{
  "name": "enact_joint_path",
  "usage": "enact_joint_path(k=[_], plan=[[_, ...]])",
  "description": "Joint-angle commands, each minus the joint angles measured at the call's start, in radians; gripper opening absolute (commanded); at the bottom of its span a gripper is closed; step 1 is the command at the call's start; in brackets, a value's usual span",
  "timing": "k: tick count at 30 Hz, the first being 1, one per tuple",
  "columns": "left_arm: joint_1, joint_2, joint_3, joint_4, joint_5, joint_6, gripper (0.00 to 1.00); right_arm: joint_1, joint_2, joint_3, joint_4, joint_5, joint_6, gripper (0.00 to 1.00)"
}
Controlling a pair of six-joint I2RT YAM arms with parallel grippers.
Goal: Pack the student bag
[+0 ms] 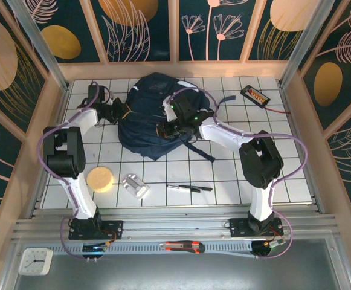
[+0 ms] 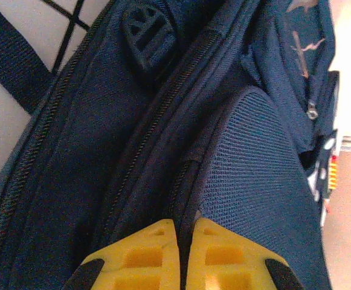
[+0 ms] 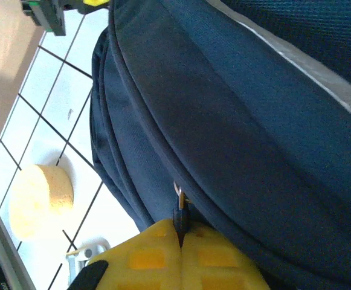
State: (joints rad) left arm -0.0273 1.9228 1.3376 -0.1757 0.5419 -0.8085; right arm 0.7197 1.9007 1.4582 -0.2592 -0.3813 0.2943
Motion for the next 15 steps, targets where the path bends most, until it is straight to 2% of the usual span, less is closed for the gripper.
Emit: enact_joint_path(k=[1,7,15], plan=[[-0.072,-0.109,-0.071,0.175,0.036,-0.172,0.0,0.032,0.016,0.069,-0.004,-0.007,-0.011,0.0],[-0.122,-0.281,-0.308,0.384,-0.035,-0.36,0.0,0.037,0.074,0.147,-0.003,-0.031,-0.009,0.0],[-0.152,-0.425,-0.481,0.471,-0.09,-0.456,0.0,0.023,0.198,0.327,-0.056,-0.069,-0.058,0.0]])
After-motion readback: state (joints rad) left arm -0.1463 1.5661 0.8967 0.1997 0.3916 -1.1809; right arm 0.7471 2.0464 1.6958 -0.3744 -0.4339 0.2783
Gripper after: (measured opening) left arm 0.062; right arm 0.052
